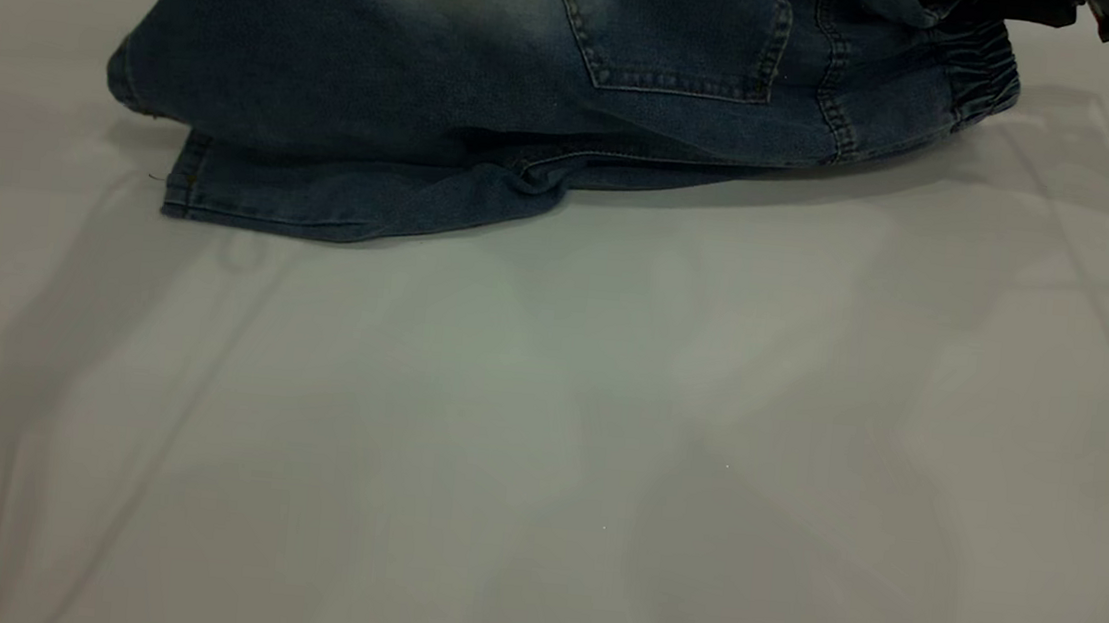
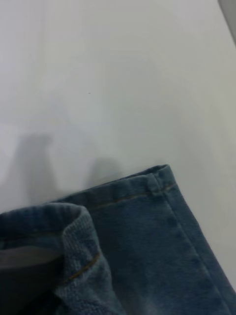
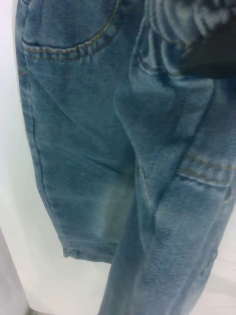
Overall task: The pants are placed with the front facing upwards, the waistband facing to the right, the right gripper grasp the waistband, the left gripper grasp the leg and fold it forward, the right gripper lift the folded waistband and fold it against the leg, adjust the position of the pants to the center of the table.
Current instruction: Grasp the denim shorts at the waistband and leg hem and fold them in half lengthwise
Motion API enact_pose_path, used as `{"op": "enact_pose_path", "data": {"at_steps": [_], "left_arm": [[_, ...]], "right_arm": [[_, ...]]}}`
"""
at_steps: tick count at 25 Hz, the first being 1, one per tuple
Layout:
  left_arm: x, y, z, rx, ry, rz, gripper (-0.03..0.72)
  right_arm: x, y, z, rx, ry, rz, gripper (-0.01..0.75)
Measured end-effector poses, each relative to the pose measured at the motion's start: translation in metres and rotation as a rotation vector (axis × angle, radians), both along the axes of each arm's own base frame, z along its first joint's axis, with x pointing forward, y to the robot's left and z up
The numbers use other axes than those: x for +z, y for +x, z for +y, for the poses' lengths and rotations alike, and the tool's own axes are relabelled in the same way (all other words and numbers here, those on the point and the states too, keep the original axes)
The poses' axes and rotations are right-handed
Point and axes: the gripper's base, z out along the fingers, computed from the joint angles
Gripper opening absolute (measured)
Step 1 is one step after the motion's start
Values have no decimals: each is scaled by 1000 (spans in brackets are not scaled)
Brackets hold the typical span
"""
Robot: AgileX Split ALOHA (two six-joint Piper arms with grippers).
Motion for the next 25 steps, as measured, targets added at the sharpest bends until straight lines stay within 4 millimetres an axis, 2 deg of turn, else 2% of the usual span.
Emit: {"op": "enact_pose_path", "data": {"at_steps": [3,9,12,15,25], "left_arm": [[0,0,0,0,0,0,27],[0,0,0,-1,2,-1,27],[0,0,1,-15,23,-4,27],[0,1,2,-30,46,-8,27],[1,1,3,-44,69,-12,27]], "right_arm": [[-1,1,-1,-3,-15,-13,178],[-2,4,-4,-47,-39,-10,455],[-2,5,-5,-64,-45,-11,549],[-2,6,-6,-79,-46,-14,580],[-2,7,-7,-97,-45,-17,583]]}}
